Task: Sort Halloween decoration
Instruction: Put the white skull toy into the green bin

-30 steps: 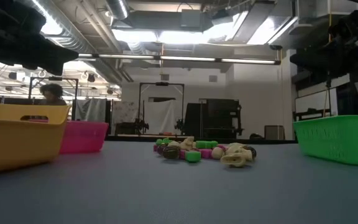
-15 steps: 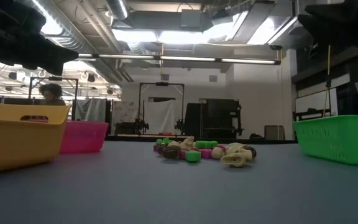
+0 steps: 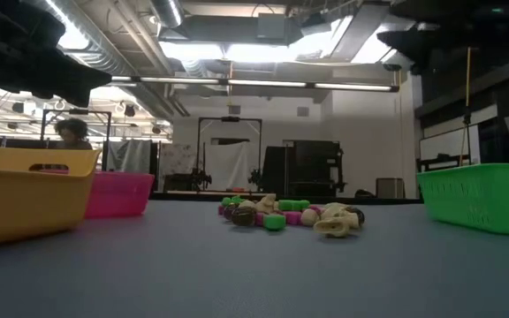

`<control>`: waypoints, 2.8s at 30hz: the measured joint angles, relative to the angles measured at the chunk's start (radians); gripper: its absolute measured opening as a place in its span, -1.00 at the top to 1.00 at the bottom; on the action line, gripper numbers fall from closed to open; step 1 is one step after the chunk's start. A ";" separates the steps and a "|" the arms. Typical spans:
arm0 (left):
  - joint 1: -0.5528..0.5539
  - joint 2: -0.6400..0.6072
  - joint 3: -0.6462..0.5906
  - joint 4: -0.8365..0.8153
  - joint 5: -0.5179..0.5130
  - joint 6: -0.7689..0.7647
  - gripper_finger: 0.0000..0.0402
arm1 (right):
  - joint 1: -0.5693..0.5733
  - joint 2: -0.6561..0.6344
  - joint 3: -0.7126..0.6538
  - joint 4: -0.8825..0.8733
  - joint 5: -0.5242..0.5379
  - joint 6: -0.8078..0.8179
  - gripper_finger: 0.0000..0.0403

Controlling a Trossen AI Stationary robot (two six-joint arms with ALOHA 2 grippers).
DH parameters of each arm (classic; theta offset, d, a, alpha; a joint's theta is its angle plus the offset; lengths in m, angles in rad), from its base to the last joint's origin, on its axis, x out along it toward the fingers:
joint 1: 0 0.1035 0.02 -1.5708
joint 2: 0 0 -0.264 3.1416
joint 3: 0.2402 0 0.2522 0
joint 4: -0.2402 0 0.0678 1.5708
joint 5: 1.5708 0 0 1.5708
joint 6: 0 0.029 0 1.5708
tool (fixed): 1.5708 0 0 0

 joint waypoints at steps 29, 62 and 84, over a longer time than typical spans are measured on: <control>0.000 0.000 0.000 0.000 0.000 0.006 1.00 | 0.000 1.044 0.594 -0.343 -0.032 -0.385 -0.23; 0.000 0.000 0.000 0.000 -0.011 0.006 1.00 | 0.000 1.315 0.628 -0.189 -0.121 -0.460 -0.23; 0.000 0.000 0.000 0.001 -0.011 0.006 1.00 | -0.007 1.315 0.626 -0.220 -0.043 -0.458 0.18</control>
